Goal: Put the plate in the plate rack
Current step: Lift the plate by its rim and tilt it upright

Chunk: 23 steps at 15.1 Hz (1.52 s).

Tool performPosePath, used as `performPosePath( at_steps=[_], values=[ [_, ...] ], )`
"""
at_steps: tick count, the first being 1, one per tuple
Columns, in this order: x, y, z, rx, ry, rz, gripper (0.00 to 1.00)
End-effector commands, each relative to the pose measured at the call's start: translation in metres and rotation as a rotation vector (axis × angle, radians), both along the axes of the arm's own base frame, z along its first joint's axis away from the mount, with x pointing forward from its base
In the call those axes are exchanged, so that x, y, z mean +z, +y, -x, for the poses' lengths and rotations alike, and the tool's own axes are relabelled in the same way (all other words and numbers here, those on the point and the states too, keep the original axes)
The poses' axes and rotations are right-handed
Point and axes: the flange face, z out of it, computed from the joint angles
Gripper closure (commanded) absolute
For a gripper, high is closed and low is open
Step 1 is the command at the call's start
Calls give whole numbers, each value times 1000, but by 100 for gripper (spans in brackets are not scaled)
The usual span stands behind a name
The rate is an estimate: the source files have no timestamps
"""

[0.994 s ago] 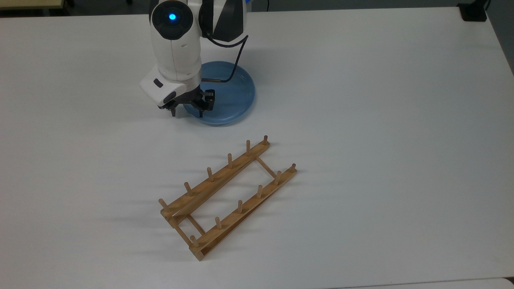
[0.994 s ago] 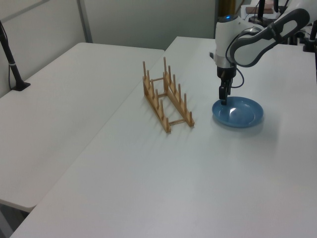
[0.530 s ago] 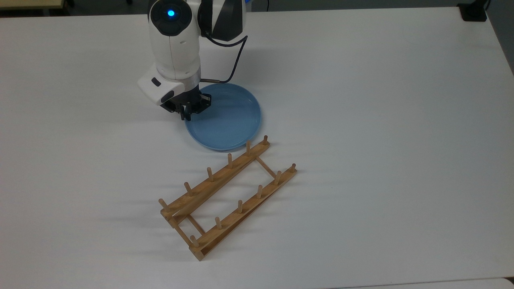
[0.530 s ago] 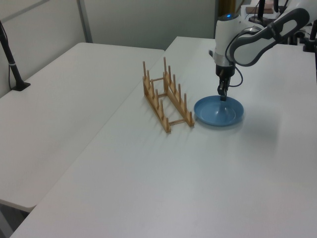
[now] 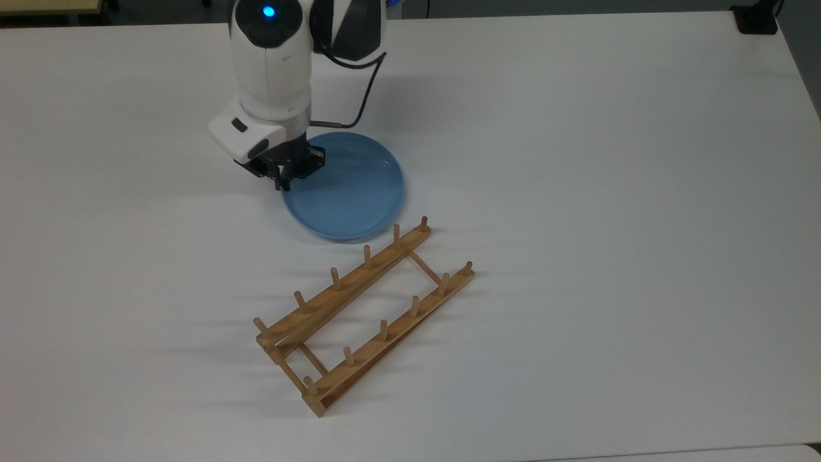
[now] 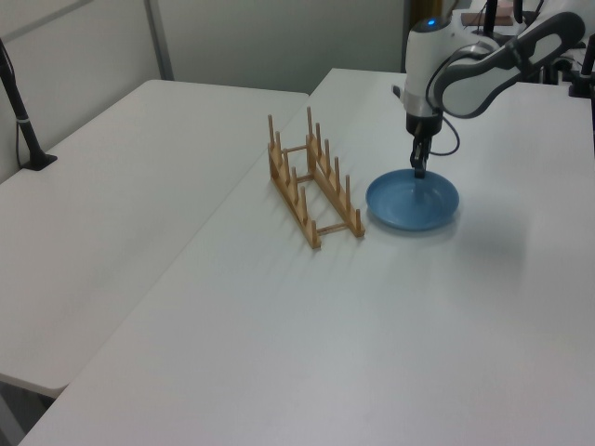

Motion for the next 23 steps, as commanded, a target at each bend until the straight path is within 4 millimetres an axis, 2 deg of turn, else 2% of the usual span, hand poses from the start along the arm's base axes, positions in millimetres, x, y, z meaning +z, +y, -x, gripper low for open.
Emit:
performPosePath(
  at_steps=[1,4,6,10,13,14,15,17,20,23],
  values=[
    [47,-39,18,64,13,31,100],
    [111,-70,23,69,-25,49,100],
    [144,-78,18,49,-67,54,100],
    [199,-79,8,34,-187,74,100],
    [241,-64,-3,32,-287,98,100],
    [251,-50,-9,10,-348,115,100],
    [264,-17,-14,1,-425,204,100],
    [269,11,-22,-33,-518,283,100],
    [272,78,-26,-34,-652,392,100],
    [260,134,-27,-20,-736,422,100]
  ],
)
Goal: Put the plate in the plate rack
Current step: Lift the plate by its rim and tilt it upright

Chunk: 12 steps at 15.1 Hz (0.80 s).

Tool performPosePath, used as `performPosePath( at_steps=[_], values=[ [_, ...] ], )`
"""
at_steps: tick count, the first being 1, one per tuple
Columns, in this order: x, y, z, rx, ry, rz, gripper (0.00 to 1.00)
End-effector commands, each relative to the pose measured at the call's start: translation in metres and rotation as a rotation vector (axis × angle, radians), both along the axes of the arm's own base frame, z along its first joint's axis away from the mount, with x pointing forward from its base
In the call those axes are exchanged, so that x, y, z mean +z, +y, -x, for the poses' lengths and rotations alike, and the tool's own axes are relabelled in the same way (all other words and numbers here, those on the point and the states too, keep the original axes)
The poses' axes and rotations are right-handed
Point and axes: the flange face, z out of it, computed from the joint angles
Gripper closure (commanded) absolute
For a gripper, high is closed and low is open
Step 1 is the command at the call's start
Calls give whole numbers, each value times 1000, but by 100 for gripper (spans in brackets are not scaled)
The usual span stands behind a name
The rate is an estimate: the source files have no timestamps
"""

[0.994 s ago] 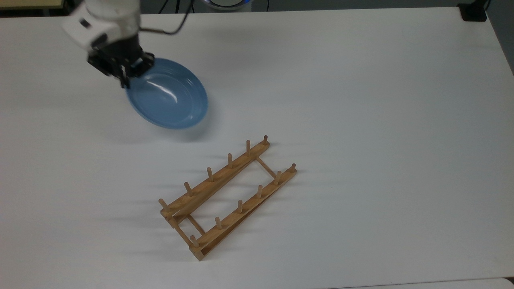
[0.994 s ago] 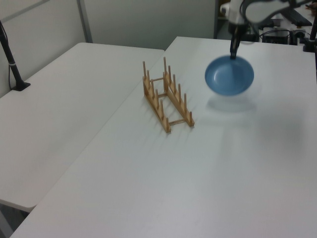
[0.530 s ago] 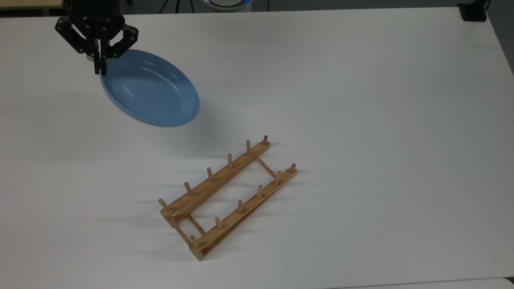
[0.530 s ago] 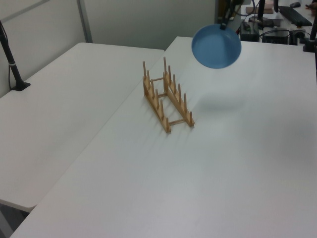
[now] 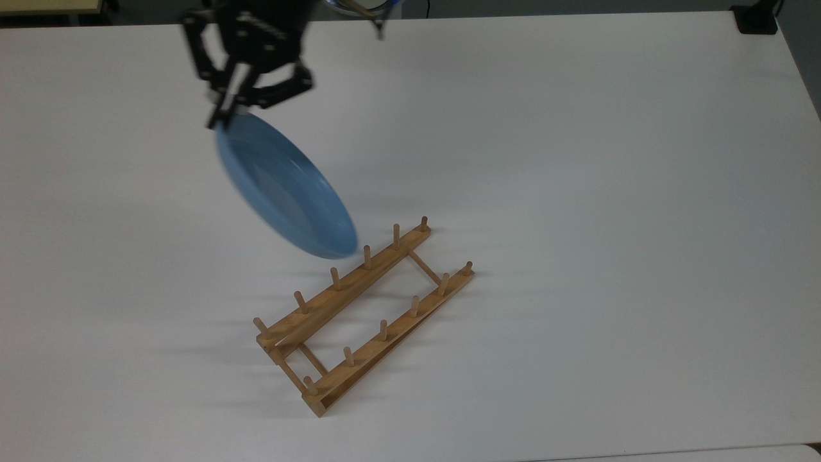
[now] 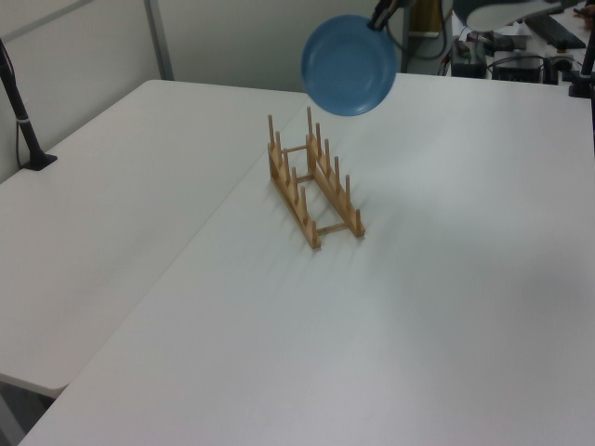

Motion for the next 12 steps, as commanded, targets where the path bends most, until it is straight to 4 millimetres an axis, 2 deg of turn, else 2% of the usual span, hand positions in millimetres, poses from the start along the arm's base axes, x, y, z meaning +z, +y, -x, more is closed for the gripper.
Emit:
performPosePath(
  at_steps=[1,4,7,10,12],
  values=[
    [-15,60,-1,25,-100,31,100],
    [-43,100,-2,65,-103,68,100],
    [-70,123,-3,95,-113,129,100],
    [-92,124,-6,99,-114,188,100],
    [-96,128,-6,110,-111,198,100]
  ],
)
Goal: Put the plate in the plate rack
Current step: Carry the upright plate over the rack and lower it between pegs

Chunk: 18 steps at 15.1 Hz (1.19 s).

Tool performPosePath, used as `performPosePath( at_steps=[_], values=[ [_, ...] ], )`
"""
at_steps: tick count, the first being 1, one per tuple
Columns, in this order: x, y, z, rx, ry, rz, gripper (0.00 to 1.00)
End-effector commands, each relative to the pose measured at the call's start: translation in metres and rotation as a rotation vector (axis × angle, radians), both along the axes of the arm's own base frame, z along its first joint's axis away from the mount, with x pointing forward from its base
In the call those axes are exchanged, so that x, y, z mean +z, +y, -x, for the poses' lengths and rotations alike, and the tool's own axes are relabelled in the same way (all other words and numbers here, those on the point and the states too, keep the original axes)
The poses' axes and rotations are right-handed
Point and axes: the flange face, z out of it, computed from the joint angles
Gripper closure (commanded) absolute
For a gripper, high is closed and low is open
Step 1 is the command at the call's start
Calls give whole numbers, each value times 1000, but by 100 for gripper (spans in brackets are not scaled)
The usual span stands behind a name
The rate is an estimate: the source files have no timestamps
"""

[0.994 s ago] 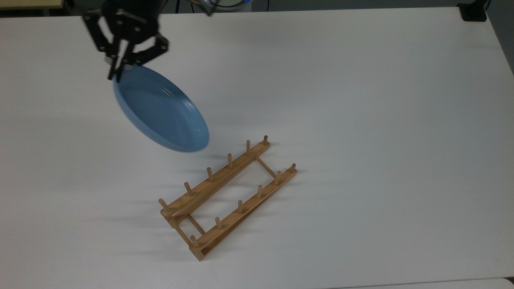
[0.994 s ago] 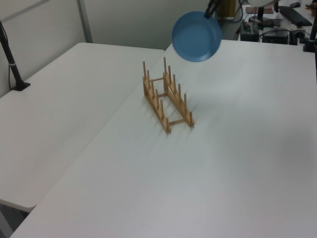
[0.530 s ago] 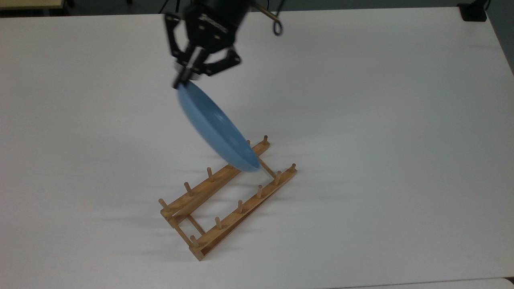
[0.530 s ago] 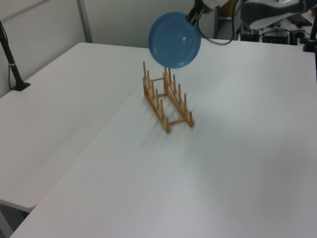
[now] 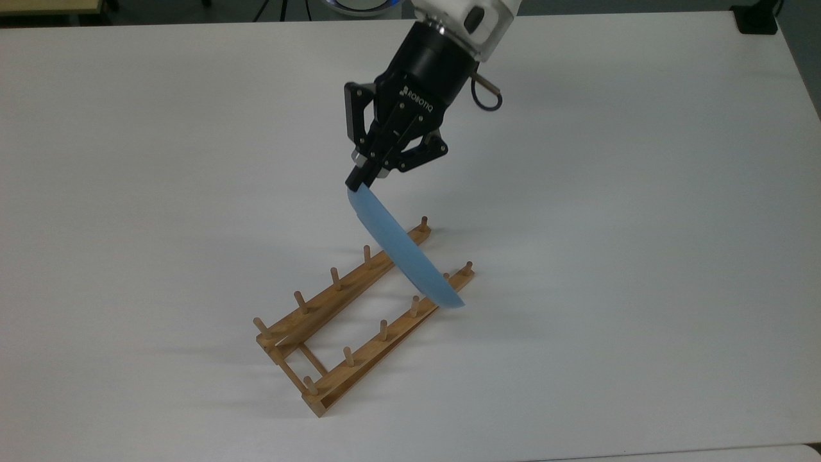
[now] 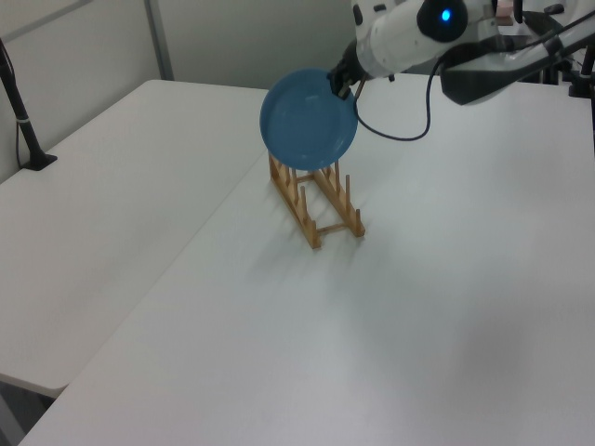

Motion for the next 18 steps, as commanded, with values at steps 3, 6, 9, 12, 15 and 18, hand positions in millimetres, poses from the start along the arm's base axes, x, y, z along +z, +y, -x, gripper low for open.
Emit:
performPosePath(
  at_steps=[3,6,9,12,15,18],
  values=[
    [-17,11,3,2,5,62,100],
    [-28,15,2,1,19,84,100],
    [-37,15,2,7,30,108,100],
    [-41,15,2,9,33,116,100],
    [-46,17,1,15,39,122,100],
    [-54,17,3,24,47,144,100]
  ],
)
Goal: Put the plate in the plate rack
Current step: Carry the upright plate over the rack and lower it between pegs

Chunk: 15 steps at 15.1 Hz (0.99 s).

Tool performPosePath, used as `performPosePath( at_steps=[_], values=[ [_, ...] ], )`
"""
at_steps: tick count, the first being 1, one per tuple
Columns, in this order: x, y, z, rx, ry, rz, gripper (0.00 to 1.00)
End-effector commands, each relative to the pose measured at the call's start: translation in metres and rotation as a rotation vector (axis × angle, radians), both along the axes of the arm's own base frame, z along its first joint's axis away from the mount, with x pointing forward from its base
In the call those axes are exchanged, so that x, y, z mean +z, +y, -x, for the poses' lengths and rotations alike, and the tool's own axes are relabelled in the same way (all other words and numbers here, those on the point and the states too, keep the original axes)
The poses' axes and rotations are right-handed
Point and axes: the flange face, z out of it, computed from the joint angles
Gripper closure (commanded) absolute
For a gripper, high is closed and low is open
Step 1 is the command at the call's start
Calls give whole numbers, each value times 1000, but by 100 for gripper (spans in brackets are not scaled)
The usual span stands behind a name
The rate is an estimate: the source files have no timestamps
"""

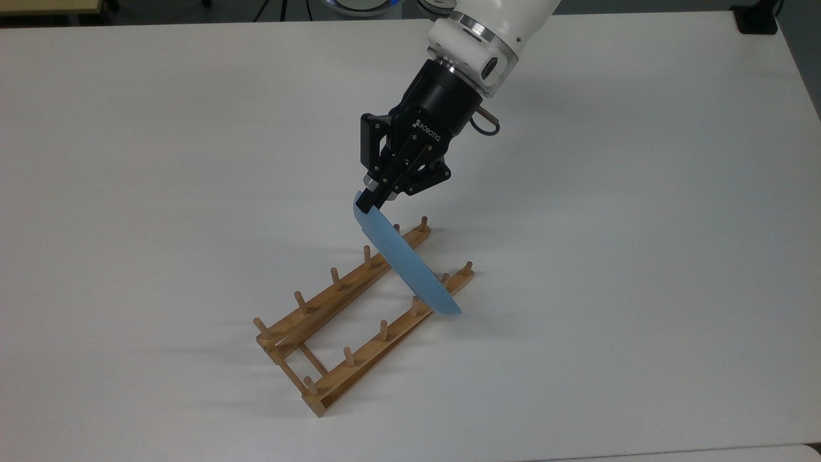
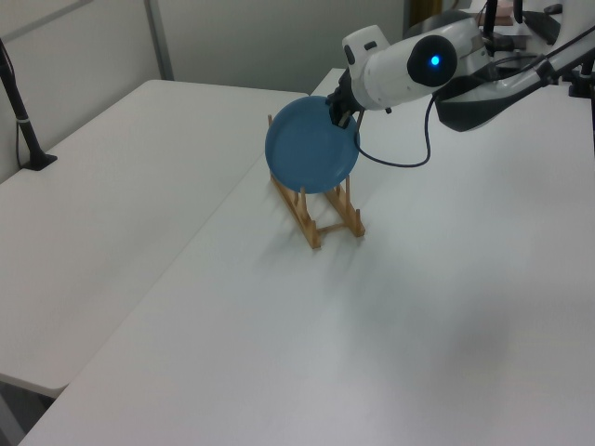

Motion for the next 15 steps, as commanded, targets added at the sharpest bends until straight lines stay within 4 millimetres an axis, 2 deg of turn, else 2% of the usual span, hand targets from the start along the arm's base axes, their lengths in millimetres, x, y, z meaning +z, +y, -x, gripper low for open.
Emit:
performPosePath(
  at_steps=[1,7,10,11,13,15],
  values=[
    [-8,2,5,-10,-8,35,100],
    [-20,11,5,8,8,44,100],
    [-20,11,5,6,7,40,32],
    [-19,11,4,2,0,33,26],
    [-17,11,4,-9,-15,16,0],
    [-14,11,4,-12,-25,10,0]
  ],
)
